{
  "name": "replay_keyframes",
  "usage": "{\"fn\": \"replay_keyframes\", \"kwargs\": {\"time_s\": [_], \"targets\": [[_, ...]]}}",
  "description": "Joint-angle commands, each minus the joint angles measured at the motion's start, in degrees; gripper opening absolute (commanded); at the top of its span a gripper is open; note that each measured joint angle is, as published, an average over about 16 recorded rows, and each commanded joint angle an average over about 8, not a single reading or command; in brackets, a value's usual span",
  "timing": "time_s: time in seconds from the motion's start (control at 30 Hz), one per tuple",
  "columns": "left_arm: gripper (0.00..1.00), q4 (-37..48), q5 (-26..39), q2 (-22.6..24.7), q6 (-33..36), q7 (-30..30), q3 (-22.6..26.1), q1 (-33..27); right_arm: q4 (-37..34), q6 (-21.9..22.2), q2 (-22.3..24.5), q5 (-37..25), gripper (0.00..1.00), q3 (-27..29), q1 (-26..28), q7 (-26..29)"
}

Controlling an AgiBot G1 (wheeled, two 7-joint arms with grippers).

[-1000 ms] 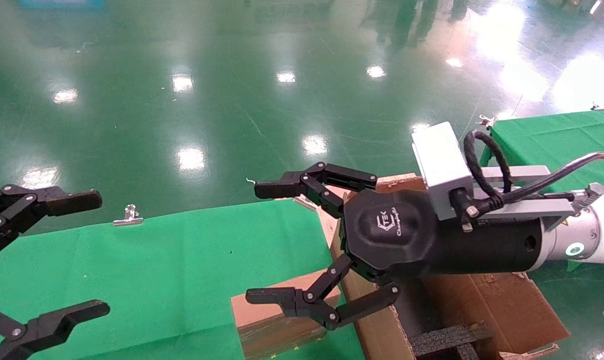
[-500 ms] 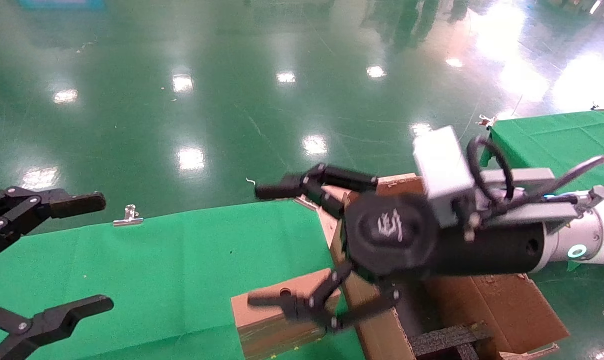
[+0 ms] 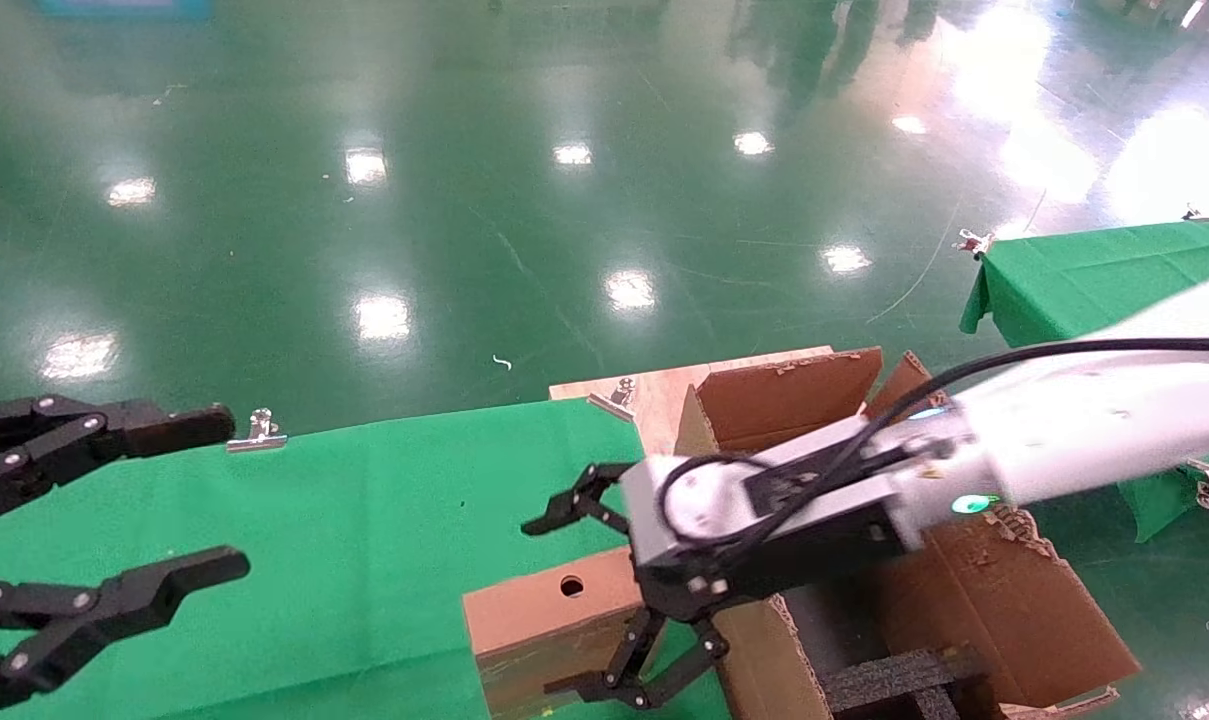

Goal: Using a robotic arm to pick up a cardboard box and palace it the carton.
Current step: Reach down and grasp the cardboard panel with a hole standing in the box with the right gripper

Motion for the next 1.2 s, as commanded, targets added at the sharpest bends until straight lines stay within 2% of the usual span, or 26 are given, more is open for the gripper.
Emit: {"fn": "replay_keyframes", "kwargs": {"time_s": [0.03,0.47,0.77,0.8,0.87,0.9,0.93,1.07,1.13,1.17,1.2], "targets": [[0.0,0.0,0.0,0.0,0.0,0.0,0.0,0.0,-0.98,-0.23,-1.5,-2.98,1.0,-2.44,1.66,-0.74],[0.0,0.0,-0.01,0.0,0.0,0.01,0.01,0.0,-7.09,-0.22,-9.66,-16.26,1.0,-14.4,11.32,-4.83],[0.0,0.0,-0.01,-0.01,-0.01,0.01,0.02,0.0,-8.47,-0.18,-11.85,-19.97,1.0,-21.01,15.77,-8.78],[0.02,0.0,-0.01,-0.01,-0.01,0.01,0.02,0.0,-8.54,-0.12,-11.93,-20.04,1.0,-21.48,16.05,-9.09],[0.25,0.0,-0.01,-0.01,-0.01,0.01,0.02,0.0,-8.7,-0.01,-12.02,-19.89,1.0,-22.2,16.45,-9.55],[0.37,0.0,-0.01,-0.01,-0.01,0.01,0.02,-0.01,-8.75,0.04,-12.03,-19.8,0.96,-22.43,16.58,-9.69],[0.5,0.0,-0.02,-0.01,-0.01,0.01,0.02,0.0,-8.84,0.08,-12.06,-19.67,0.89,-22.7,16.74,-9.81],[0.98,0.01,-0.04,-0.01,-0.02,0.01,0.02,0.0,-9.18,0.17,-12.14,-18.99,0.39,-23.31,17.05,-9.95],[1.0,0.01,-0.05,-0.01,-0.02,0.01,0.02,0.01,-9.28,0.17,-12.18,-18.86,0.14,-23.46,17.15,-9.97],[1.0,0.02,-0.06,-0.01,-0.02,0.01,0.02,0.01,-9.33,0.17,-12.2,-18.77,0.05,-23.54,17.2,-9.99],[1.0,0.02,-0.06,-0.01,-0.02,0.01,0.02,0.01,-9.32,0.17,-12.18,-18.71,0.0,-23.51,17.18,-9.99]]}}
